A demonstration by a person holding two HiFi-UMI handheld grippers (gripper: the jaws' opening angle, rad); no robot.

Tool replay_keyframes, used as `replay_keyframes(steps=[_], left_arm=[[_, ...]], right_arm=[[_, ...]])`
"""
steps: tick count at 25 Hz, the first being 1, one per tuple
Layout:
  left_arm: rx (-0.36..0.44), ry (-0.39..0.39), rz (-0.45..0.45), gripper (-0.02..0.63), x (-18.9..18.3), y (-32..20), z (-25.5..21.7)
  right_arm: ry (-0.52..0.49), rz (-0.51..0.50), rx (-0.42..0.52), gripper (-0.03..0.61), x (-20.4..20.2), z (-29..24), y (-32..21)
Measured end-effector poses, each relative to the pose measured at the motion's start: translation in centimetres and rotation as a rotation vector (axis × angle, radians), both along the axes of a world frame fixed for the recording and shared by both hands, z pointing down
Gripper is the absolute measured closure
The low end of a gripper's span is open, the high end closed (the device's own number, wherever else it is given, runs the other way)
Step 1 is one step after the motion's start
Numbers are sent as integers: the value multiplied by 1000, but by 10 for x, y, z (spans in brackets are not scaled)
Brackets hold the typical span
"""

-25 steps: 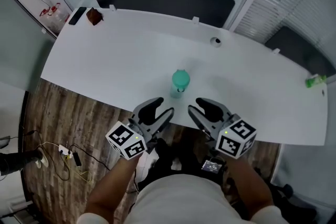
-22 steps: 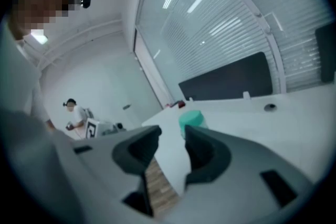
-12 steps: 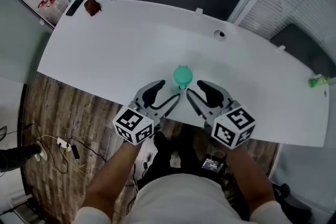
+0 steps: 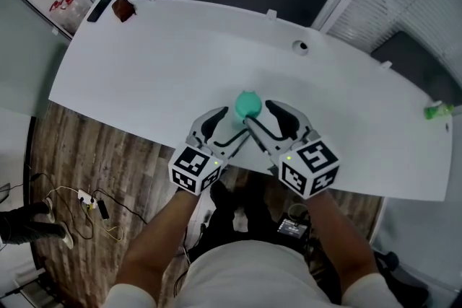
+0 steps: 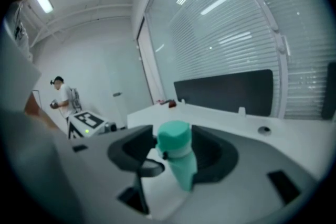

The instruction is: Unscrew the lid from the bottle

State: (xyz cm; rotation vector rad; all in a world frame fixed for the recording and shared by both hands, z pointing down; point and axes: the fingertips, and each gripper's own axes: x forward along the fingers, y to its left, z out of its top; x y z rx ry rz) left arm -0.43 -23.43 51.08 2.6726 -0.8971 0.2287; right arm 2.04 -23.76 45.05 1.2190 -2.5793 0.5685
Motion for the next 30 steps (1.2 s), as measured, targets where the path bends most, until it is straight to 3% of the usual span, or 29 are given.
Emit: replay_keyframes(steps=[8, 15, 23, 30], left_arm=[[10, -85, -28, 308, 13, -11, 13], [23, -112, -75, 308, 24, -20, 25], [27, -128, -159, 308, 27, -30, 28], [37, -127, -168, 308, 28, -32, 29]], right_arm=[[115, -22, 22, 309, -14, 11, -10], [227, 13, 28, 301, -22, 20, -22], [273, 82, 11, 299, -22, 23, -29], [295, 64, -28, 298, -20, 31, -28]])
